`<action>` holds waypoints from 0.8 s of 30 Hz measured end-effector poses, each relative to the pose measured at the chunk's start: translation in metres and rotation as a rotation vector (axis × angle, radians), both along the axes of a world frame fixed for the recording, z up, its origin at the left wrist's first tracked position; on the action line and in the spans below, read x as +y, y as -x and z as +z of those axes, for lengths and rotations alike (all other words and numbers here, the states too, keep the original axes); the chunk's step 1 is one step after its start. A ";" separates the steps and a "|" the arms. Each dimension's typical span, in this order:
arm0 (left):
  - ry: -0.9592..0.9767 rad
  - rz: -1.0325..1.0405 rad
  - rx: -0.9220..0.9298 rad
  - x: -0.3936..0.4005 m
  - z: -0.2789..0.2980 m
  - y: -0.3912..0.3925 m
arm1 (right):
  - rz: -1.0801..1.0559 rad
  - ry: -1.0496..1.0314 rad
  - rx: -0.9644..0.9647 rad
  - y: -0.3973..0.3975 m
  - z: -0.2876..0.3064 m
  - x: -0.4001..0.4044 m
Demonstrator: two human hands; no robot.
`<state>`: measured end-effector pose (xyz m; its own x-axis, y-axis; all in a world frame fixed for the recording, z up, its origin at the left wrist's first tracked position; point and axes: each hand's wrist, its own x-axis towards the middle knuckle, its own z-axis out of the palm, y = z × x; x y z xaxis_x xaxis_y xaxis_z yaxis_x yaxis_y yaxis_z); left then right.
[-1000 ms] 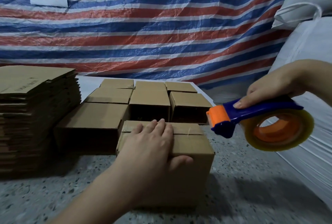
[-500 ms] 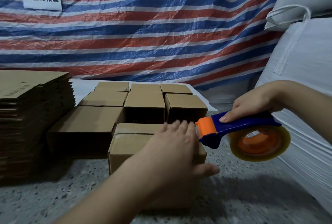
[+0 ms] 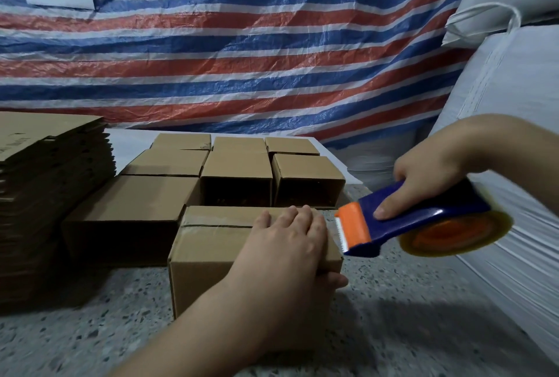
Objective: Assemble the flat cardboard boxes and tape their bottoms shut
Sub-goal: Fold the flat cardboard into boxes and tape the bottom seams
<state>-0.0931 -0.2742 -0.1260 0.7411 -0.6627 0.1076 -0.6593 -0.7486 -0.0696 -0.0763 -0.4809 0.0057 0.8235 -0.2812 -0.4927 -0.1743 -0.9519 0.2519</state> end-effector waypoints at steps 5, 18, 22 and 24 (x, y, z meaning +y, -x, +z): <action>-0.021 0.005 0.015 -0.001 0.006 0.003 | 0.138 0.320 -0.031 -0.007 -0.064 -0.003; 0.036 -0.006 -0.015 -0.001 -0.003 -0.001 | 0.018 0.020 -0.784 0.008 -0.230 -0.033; 0.026 0.002 0.004 -0.003 -0.002 0.000 | -0.038 0.045 -0.794 0.014 -0.231 -0.027; 0.023 0.000 0.013 -0.002 -0.001 0.000 | -0.061 0.075 -0.817 0.014 -0.216 -0.020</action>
